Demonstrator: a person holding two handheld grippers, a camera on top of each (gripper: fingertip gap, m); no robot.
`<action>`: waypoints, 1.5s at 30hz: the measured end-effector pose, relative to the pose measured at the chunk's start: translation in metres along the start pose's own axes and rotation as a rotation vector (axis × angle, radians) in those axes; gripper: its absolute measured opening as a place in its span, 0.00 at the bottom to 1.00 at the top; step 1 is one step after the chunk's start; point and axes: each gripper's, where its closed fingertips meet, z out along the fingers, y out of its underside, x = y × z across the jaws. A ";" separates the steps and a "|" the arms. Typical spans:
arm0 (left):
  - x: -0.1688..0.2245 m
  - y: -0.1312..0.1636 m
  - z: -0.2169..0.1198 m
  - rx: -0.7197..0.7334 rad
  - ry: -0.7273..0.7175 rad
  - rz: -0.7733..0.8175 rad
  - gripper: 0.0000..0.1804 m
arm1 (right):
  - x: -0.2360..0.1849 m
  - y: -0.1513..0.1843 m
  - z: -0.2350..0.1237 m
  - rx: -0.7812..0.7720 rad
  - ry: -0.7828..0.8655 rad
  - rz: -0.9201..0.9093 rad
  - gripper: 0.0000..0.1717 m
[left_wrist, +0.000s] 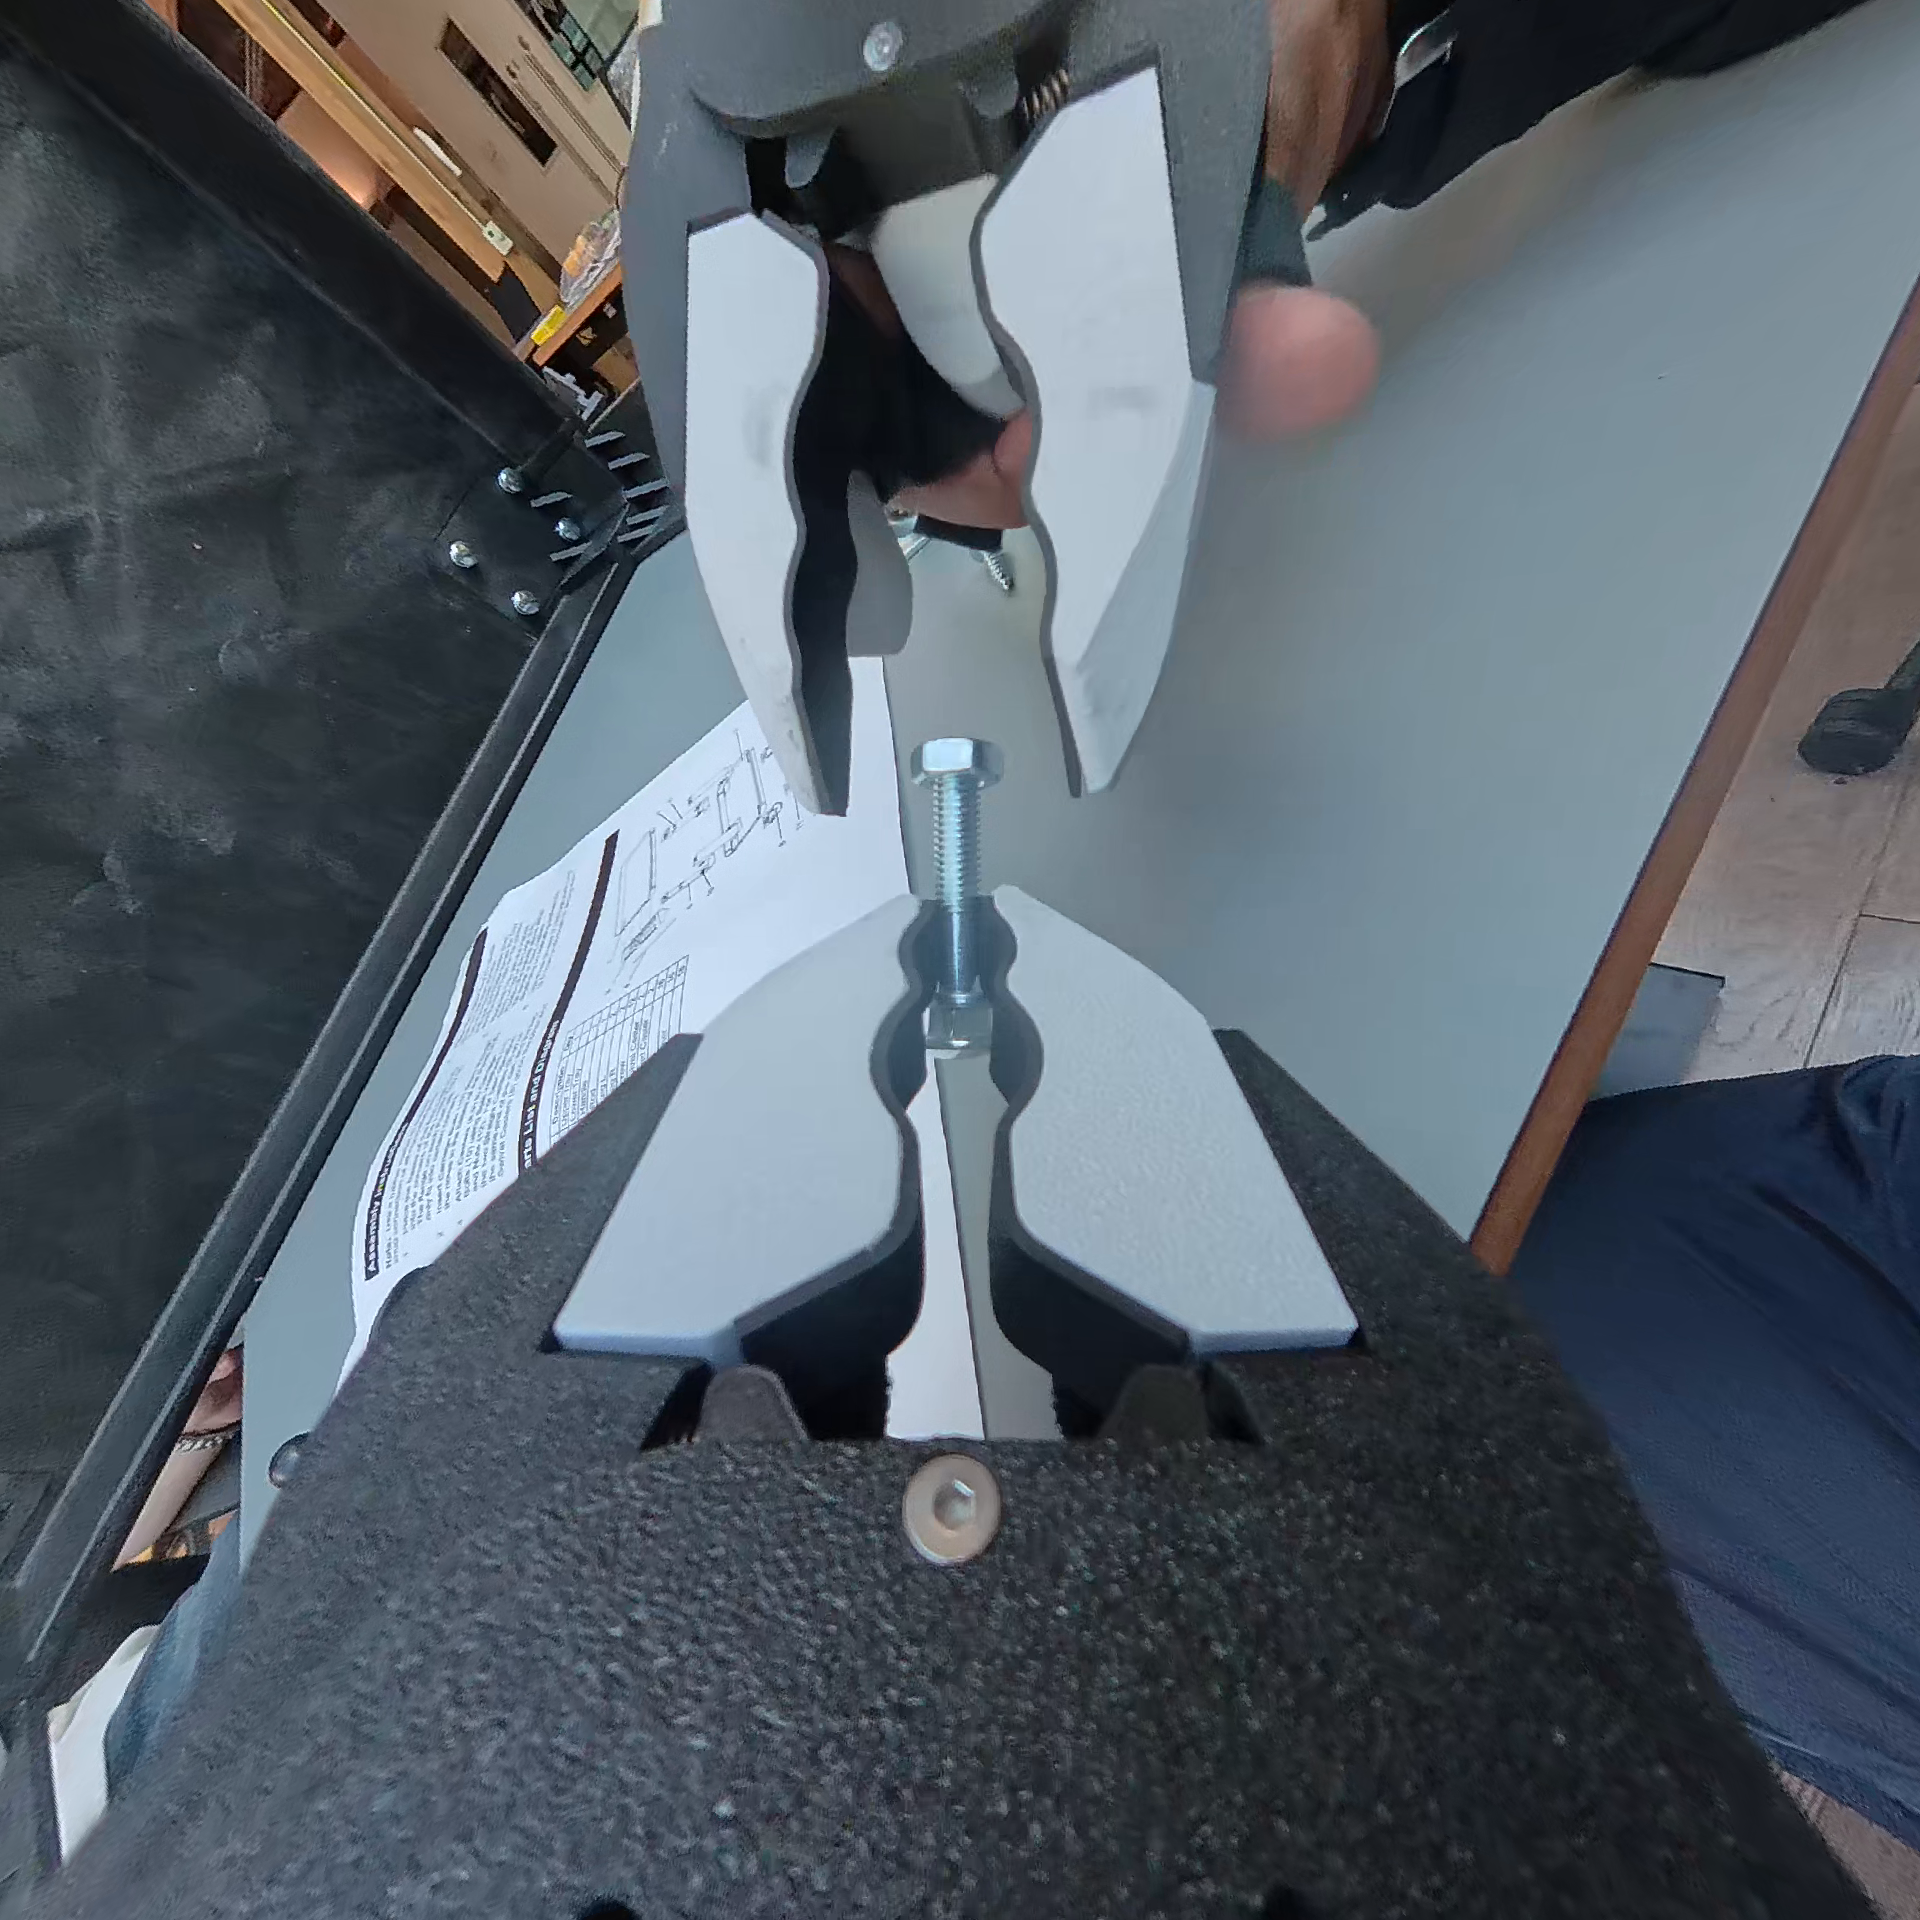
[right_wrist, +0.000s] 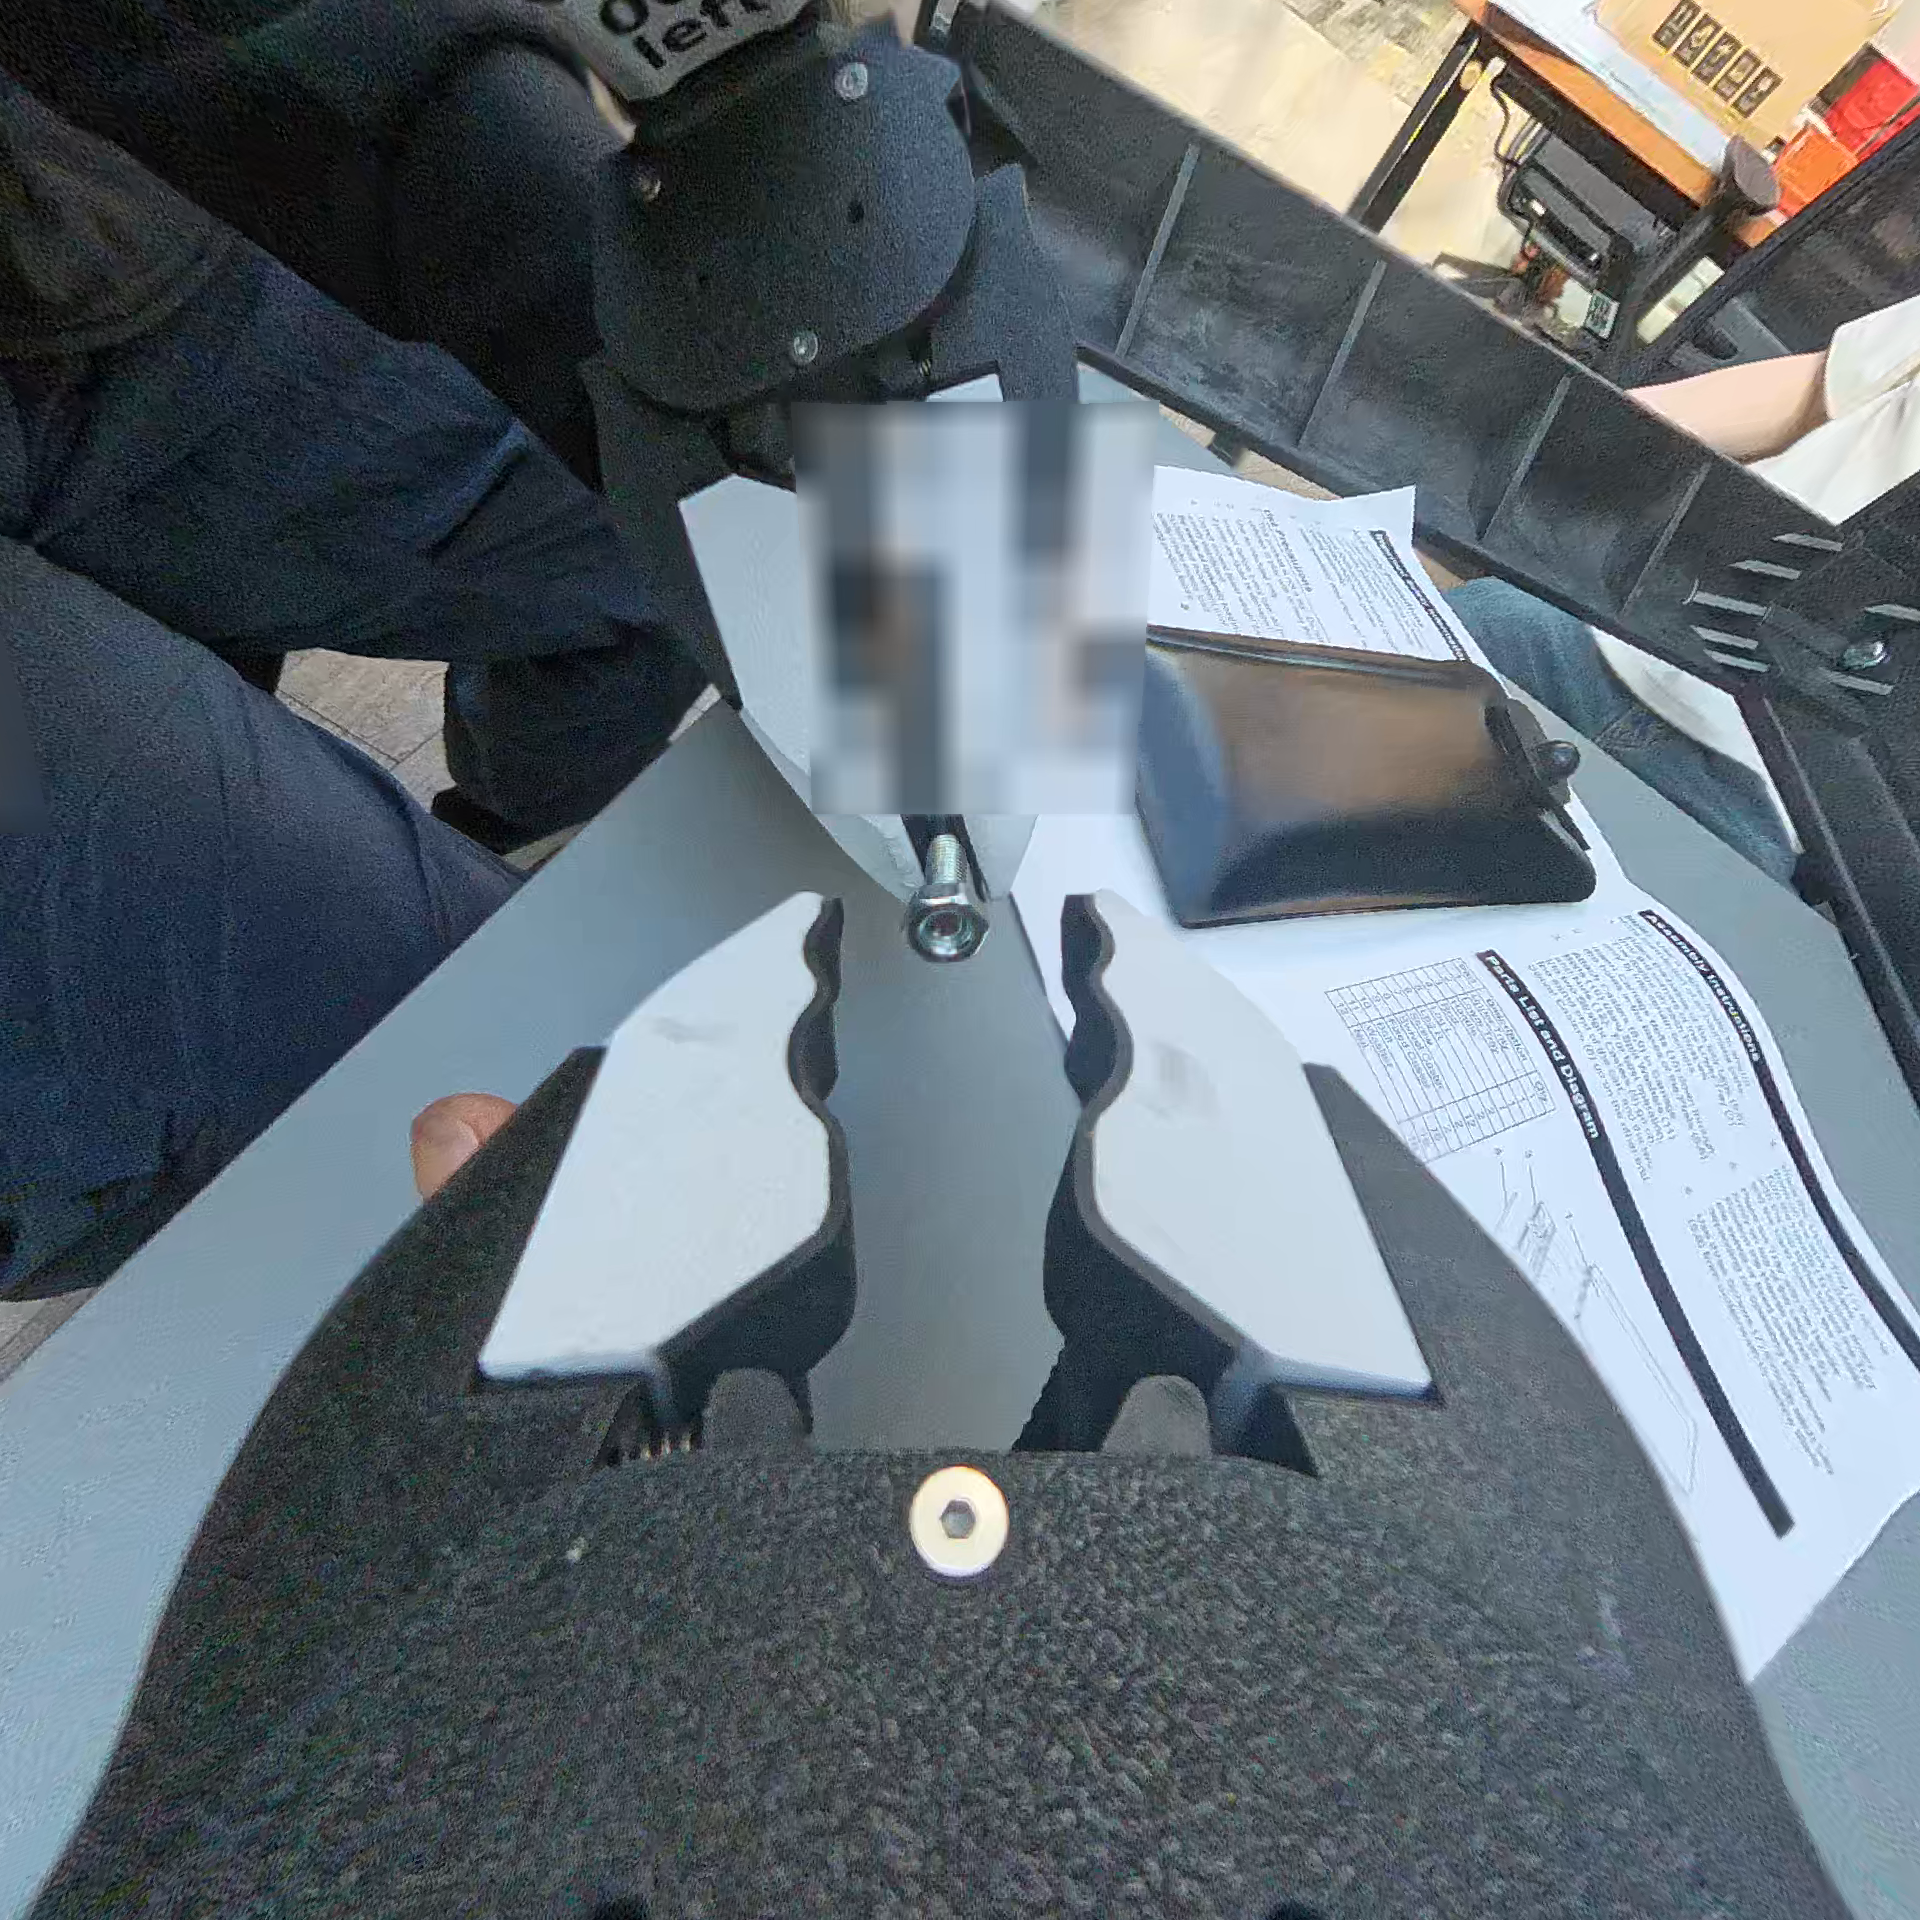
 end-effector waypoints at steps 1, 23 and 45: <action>0.000 0.000 0.000 -0.002 -0.006 0.003 0.03 | 0.000 -0.002 0.000 0.017 -0.009 0.030 0.22; -0.002 0.000 0.000 -0.001 -0.033 0.020 0.03 | -0.001 0.003 0.005 -0.006 -0.039 0.132 0.09; 0.000 0.000 0.000 0.001 0.003 -0.006 0.04 | -0.001 0.004 0.003 -0.044 0.026 -0.051 0.09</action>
